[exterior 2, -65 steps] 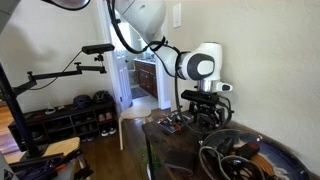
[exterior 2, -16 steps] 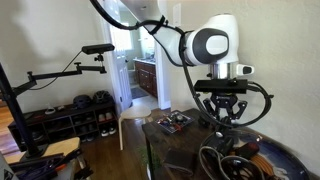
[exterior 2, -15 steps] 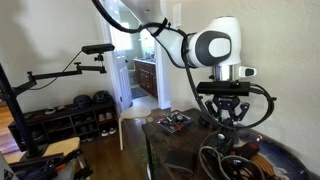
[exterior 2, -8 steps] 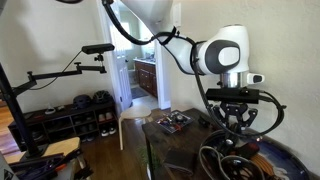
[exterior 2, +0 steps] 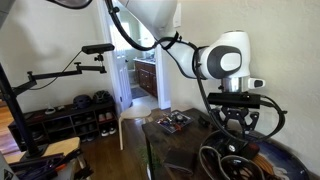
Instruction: Place the black torch on the tray on the right
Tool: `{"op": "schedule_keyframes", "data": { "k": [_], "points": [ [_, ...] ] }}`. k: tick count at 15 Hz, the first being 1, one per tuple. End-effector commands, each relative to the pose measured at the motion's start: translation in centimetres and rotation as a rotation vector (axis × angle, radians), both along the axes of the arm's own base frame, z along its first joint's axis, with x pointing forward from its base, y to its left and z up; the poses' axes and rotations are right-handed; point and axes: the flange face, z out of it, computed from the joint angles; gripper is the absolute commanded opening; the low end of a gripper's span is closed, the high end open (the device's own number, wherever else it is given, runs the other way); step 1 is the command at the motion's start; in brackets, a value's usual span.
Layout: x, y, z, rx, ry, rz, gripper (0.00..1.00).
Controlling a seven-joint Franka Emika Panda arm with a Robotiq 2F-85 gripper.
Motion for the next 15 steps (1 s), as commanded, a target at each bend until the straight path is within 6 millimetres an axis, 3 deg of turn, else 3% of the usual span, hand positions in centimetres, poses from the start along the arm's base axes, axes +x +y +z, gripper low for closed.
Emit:
{"op": "schedule_keyframes", "data": {
  "k": [1, 4, 15],
  "points": [
    [-0.9, 0.6, 2.1, -0.016, -0.001, -0.029, 0.88],
    [-2.1, 1.8, 4.0, -0.008, 0.005, -0.091, 1.0],
    [-7.4, 6.1, 10.4, 0.038, 0.005, -0.345, 1.0]
  ]
}}
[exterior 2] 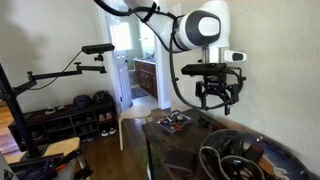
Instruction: Place the black torch on the tray on the right
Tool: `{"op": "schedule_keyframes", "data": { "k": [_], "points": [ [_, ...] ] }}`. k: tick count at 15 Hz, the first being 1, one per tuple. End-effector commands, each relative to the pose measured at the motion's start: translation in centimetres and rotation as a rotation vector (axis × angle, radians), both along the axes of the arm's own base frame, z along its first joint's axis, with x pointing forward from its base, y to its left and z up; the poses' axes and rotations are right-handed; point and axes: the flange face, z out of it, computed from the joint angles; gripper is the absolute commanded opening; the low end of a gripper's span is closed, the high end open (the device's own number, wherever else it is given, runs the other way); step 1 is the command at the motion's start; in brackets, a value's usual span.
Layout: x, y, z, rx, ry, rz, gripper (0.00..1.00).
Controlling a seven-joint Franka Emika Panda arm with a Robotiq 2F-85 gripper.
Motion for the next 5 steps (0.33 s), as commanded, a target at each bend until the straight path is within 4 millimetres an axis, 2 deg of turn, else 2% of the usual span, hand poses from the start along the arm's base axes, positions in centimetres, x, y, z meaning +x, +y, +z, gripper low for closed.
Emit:
{"op": "schedule_keyframes", "data": {
  "k": [1, 2, 5],
  "points": [
    [-3.3, 1.3, 2.0, 0.01, -0.01, -0.08, 1.0],
    [-0.9, 0.6, 0.9, 0.002, -0.006, -0.036, 1.0],
    [-1.9, 1.0, 1.5, 0.004, -0.008, -0.055, 1.0]
  ]
}}
